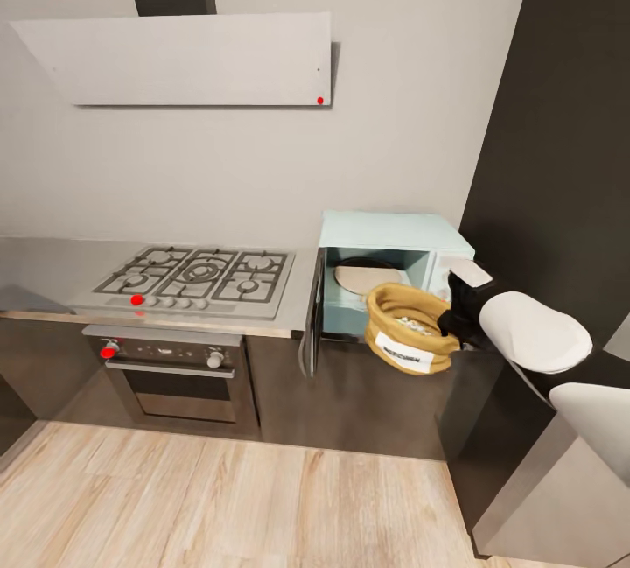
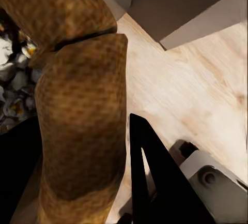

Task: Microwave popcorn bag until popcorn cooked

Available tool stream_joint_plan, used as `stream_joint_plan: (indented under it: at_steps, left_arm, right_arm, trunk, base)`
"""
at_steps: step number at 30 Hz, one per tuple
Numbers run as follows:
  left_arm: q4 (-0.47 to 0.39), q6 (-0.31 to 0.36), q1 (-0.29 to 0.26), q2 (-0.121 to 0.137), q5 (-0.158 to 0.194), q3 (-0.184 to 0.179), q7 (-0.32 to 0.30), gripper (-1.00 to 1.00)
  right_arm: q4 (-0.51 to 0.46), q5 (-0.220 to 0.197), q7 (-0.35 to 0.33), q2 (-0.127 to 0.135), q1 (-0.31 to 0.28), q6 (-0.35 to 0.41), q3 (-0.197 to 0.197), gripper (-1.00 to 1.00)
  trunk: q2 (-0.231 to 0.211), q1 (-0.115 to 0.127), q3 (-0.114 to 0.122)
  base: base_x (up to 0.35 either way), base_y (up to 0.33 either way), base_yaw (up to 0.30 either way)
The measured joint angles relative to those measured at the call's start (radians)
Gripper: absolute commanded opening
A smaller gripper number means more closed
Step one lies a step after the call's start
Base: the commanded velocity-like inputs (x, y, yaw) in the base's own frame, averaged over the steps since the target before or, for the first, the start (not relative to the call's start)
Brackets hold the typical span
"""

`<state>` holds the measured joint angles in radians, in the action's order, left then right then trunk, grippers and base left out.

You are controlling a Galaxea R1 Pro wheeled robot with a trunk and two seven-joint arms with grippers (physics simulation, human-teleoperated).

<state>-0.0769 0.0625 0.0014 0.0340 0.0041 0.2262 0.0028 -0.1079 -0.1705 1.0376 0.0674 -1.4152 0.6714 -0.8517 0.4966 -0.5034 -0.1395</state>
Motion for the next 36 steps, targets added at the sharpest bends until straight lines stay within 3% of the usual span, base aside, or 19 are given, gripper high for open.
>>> stream_joint_plan:
  at_steps: [8, 20, 27, 36]
  left_arm:
    - [0.0, 0.0, 0.0, 0.0, 0.0, -0.001, 0.0, 1.0]
    - [0.0, 0.0, 0.0, 0.0, 0.0, 0.0, 0.0, 1.0]
    - [0.0, 0.0, 0.0, 0.0, 0.0, 0.0, 0.0, 1.0]
    - [0.003, -0.003, 0.0, -0.006, 0.0, -0.002, 0.001, 1.0]
  right_arm:
    - [-0.002, -0.006, 0.081, -0.005, 0.0, -0.035, -0.014, -1.0]
    - [-0.002, -0.006, 0.081, -0.024, 0.0, -0.036, -0.014, -1.0]
    - [-0.002, -0.006, 0.075, -0.024, 0.0, -0.037, -0.014, -1.0]
    - [0.004, -0.011, 0.07, -0.019, 0.006, -0.034, -0.02, -1.0]
  trunk:
    - [0.0, 0.0, 0.0]
    - [0.0, 0.0, 0.0]
    - [0.0, 0.0, 0.0]
    - [0.0, 0.0, 0.0]
  base:
    - [0.0, 0.0, 0.0]
    - [0.0, 0.044, 0.0]
    - [0.0, 0.239, 0.0]
    - [0.0, 0.015, 0.0]
